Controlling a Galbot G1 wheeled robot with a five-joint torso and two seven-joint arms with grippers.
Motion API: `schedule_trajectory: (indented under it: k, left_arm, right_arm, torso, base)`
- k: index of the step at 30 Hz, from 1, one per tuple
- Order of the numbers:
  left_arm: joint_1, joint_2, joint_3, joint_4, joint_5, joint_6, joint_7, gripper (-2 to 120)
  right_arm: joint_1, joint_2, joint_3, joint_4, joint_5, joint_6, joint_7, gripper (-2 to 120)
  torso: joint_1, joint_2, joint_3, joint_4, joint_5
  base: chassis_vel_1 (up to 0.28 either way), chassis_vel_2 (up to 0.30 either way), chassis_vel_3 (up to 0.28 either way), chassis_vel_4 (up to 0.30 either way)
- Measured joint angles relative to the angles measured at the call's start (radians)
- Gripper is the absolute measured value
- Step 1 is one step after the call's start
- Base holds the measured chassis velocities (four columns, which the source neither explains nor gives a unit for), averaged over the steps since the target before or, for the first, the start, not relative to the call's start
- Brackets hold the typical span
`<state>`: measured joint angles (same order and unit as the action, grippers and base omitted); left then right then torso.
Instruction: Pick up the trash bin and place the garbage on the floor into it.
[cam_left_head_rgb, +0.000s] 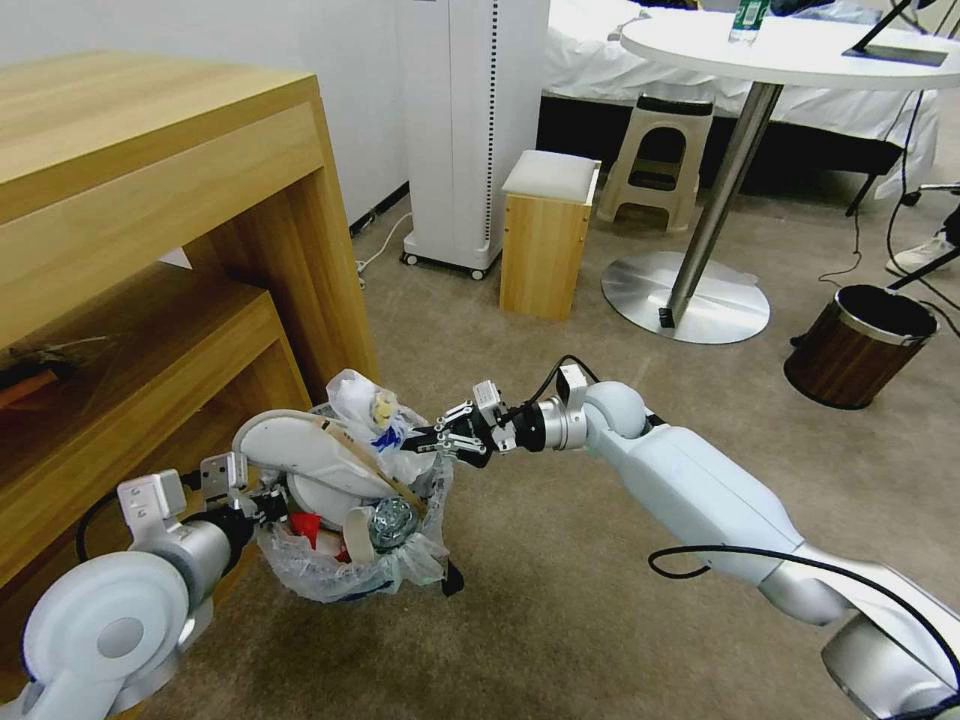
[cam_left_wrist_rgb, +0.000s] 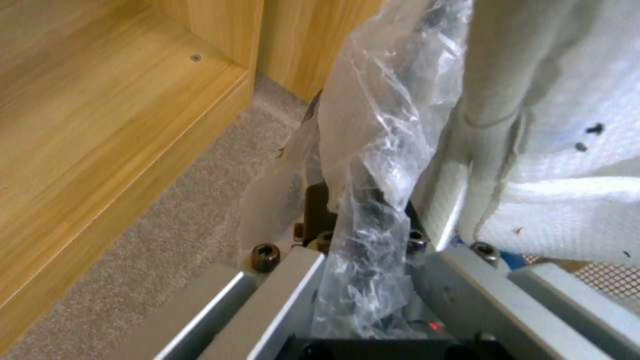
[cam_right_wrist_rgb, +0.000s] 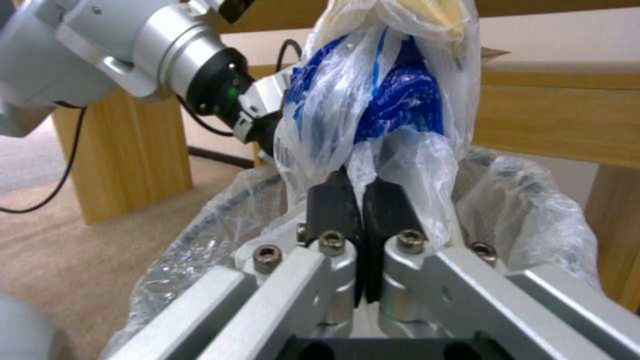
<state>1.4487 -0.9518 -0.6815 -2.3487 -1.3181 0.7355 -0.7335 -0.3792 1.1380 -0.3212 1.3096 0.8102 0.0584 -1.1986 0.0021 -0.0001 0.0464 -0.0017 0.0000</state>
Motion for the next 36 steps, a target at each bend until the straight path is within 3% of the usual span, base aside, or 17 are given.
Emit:
schedule_trajectory:
  k: [4,9,19,25,34,35,36]
  left_arm:
    - [0.007,-0.001,-0.001,-0.014,0.0,0.0,0.0,0]
    - [0.009,-0.002,-0.001,-0.018,0.0,0.0,0.0,0]
    - [-0.002,-0.001,-0.001,-0.008,-0.002,0.0,0.002,0]
    - [-0.01,-0.002,0.005,-0.003,-0.004,0.0,0.003,0]
    - [-0.009,0.005,0.002,0.002,-0.006,0.0,0.004,0]
    - [-0.001,0.009,-0.001,0.003,-0.004,0.0,0.004,0]
    - [0.014,0.012,-0.001,0.004,0.003,0.0,0.004,0]
  right_arm:
    - [-0.004,-0.001,0.004,0.005,-0.001,-0.002,0.019,22]
    - [-0.006,-0.011,0.012,0.016,-0.006,-0.016,0.017,34]
    - [-0.027,-0.063,0.074,0.047,-0.052,-0.028,-0.141,75]
    - [-0.041,-0.092,0.097,0.048,-0.044,-0.024,-0.122,97]
    - [-0.059,-0.112,0.122,0.073,0.036,-0.003,-0.087,100]
    - [-0.064,-0.119,0.135,0.089,0.062,0.011,-0.034,100]
    - [-0.078,-0.134,0.155,0.121,0.101,0.033,0.086,100]
  torso:
    - [0.0,0.0,0.0,0.0,0.0]
    - [0.0,0.0,0.0,0.0,0.0001]
    - [0.0,0.0,0.0,0.0,0.0001]
    - [0.0,0.0,0.0,0.0,0.0001]
    - [0.0,0.0,0.0,0.0001,0.0]
    - [0.0,0.0,0.0,0.0001,0.0001]
    - [0.0,0.0,0.0,0.0001,0.0]
  base:
    - [0.0,0.0,0.0,0.0]
    - [0.0,0.0,0.0,0.0]
    - [0.0,0.0,0.0,0.0]
    - [0.0,0.0,0.0,0.0]
    - [0.0,0.0,0.0,0.0]
    - [0.0,0.0,0.0,0.0]
    - [0.0,0.0,0.0,0.0]
